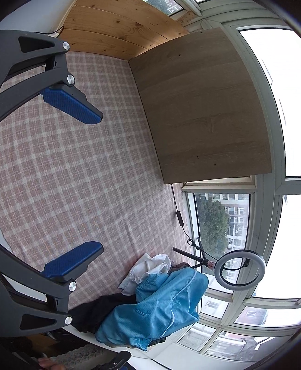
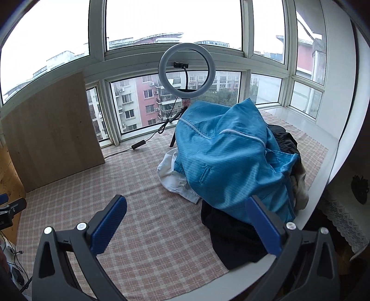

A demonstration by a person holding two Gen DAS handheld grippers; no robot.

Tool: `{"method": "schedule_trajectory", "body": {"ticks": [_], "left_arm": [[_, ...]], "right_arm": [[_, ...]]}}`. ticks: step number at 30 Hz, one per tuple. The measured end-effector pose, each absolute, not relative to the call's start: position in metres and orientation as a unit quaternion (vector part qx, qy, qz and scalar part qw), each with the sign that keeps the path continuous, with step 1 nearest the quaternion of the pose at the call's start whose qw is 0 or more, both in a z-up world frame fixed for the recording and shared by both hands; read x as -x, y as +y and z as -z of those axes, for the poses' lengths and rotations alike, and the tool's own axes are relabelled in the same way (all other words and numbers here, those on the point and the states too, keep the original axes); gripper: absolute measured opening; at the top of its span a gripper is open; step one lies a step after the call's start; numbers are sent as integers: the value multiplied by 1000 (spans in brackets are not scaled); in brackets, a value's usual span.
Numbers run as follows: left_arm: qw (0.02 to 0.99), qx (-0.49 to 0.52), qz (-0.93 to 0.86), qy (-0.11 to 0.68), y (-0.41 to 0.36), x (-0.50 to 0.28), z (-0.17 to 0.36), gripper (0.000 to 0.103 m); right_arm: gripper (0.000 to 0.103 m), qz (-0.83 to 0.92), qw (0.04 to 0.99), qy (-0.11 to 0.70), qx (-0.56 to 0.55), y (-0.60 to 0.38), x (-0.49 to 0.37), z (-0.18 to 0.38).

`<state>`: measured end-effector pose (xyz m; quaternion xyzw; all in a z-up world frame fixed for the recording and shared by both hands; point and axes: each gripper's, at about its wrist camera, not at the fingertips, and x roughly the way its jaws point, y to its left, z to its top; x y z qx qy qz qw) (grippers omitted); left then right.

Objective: Fold clothes
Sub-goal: 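Move both tools toward the pile of clothes beside the ring light, then grasp the light-blue striped coat with the right gripper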

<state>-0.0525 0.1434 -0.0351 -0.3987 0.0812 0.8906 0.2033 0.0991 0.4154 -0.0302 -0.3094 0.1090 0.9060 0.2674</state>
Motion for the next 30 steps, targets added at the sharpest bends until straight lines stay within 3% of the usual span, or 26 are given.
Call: {"method": "schedule_trajectory", "body": {"ticks": [8, 13, 30], "left_arm": [[242, 401, -880, 74, 173, 69, 33, 99], [238, 402, -882, 61, 192, 80, 30, 84], [103, 401, -909, 45, 285, 86, 20, 86]], "right_arm": [[103, -897, 298, 141, 295, 478, -121, 24], [103, -898, 308, 127, 288, 537, -113, 13], [103, -900, 196, 87, 378, 696, 15, 55]]}}
